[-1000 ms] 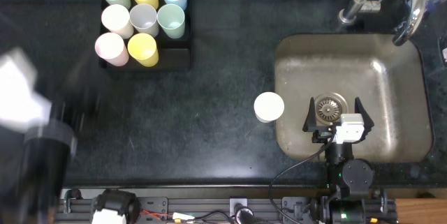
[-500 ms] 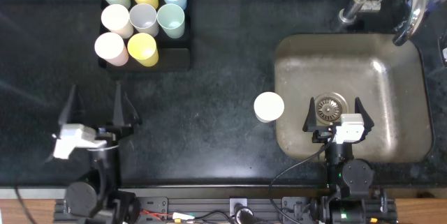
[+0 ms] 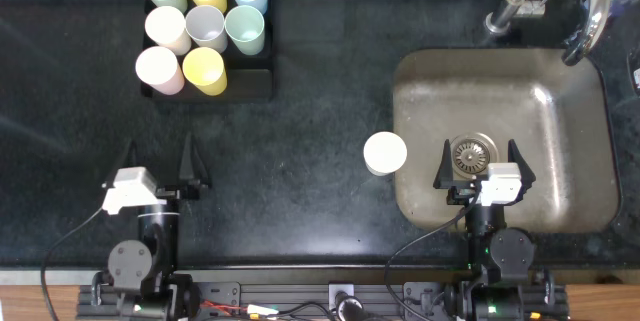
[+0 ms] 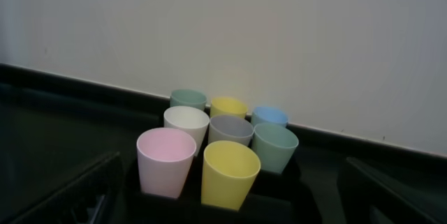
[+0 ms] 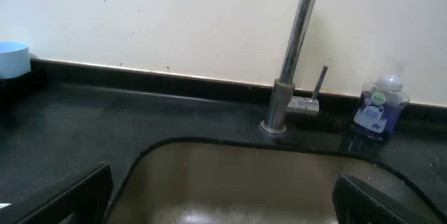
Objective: Store Cups
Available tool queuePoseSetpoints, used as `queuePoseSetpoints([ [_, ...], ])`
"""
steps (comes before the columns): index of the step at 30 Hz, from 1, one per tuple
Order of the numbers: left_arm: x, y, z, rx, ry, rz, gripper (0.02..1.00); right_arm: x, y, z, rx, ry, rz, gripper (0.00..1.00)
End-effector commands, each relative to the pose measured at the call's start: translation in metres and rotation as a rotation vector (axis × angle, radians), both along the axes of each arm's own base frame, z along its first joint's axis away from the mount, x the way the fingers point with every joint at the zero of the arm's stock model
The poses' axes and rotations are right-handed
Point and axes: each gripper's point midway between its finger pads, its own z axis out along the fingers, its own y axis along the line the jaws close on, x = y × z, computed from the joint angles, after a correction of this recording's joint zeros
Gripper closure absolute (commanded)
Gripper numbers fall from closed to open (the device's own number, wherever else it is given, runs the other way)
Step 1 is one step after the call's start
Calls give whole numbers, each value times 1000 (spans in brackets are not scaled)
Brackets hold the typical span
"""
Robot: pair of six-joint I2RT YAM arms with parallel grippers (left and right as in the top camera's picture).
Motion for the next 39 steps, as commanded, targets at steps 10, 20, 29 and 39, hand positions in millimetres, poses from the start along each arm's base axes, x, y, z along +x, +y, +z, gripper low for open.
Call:
queuePoseSetpoints([
  [10,0,-10,-45,49,180,-62,18,0,0,-3,1,-2,2,3],
  [20,0,-10,-44,49,179,-61,18,0,0,-3,0,-2,2,3],
  [29,0,-10,-44,49,179,-61,18,0,0,-3,0,-2,2,5],
  [39,0,-10,-44,49,179,-61,18,0,0,-3,1,-2,2,5],
])
